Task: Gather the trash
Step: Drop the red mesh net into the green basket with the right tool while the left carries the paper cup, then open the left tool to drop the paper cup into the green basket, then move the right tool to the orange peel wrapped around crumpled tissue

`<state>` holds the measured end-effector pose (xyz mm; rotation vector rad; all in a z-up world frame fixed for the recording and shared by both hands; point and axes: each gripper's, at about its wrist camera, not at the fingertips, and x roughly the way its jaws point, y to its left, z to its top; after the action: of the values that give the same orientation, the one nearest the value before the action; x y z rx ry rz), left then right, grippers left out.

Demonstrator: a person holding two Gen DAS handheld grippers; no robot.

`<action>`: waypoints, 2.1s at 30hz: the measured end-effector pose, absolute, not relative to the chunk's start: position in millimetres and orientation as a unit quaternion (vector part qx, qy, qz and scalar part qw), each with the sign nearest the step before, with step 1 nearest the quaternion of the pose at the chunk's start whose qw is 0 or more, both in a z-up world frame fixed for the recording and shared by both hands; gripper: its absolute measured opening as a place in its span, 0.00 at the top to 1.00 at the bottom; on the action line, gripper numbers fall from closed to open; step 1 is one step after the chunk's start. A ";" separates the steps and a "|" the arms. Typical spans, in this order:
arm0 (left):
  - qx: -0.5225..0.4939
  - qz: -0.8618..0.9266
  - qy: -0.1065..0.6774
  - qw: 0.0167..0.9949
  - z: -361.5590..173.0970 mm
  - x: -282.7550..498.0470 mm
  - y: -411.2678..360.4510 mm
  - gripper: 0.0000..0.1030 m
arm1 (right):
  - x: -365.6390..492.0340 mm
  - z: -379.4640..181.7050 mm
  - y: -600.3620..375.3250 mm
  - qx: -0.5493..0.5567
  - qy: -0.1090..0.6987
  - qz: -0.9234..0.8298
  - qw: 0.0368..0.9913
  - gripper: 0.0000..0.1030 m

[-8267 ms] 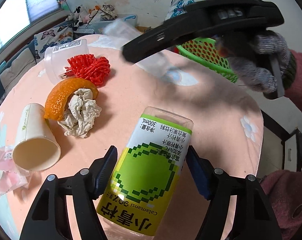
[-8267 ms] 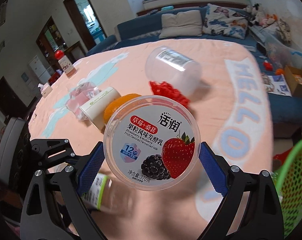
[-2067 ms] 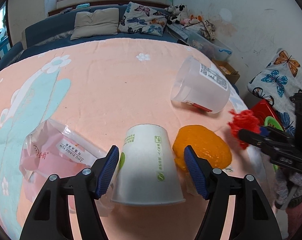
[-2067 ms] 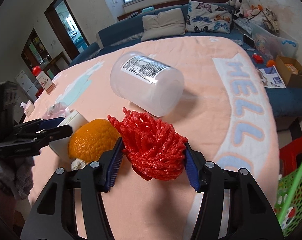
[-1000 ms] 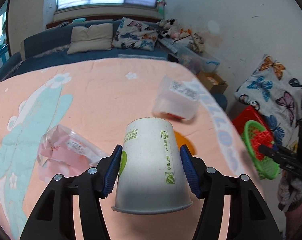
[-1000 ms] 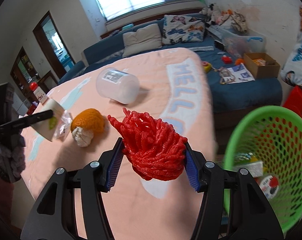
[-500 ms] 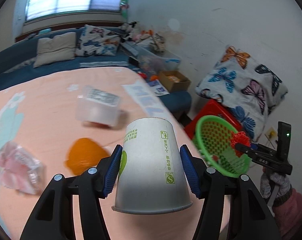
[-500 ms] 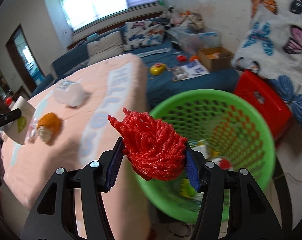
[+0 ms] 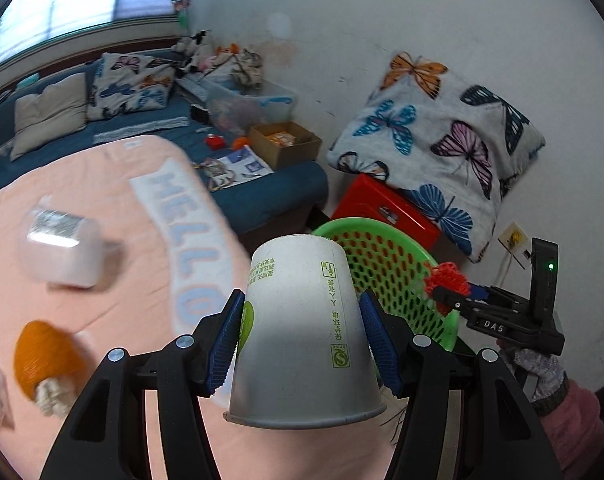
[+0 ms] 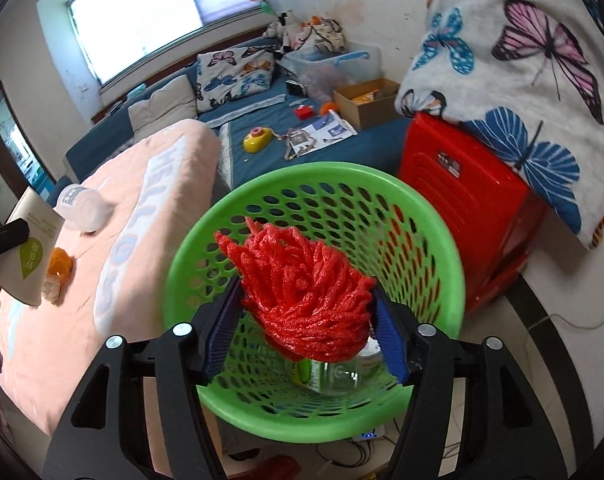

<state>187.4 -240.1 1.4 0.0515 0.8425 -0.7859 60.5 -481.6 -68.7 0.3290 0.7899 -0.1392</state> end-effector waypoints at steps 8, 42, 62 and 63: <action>0.049 -0.389 0.408 0.825 -9.7 188.2 -295.7 0.45 | 53.9 -71.8 -495.4 0.170 0.378 -0.070 0.907 0.31; 0.064 -0.404 0.442 0.798 -53.3 177.6 -342.8 0.30 | 26.2 -57.2 -493.5 0.179 0.354 -0.064 0.916 0.31; 0.013 -0.275 0.402 0.873 -24.1 160.4 -136.1 0.30 | 77.2 -32.2 -393.8 0.119 0.356 0.039 0.926 0.25; 0.007 -0.266 0.400 0.877 -23.1 159.2 -123.4 0.30 | 82.6 -30.8 -383.7 0.114 0.357 0.048 0.926 0.24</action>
<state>159.2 -123.4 -23.1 0.0155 0.8352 -0.5556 82.6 -383.7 -30.8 0.2328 0.7317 0.0988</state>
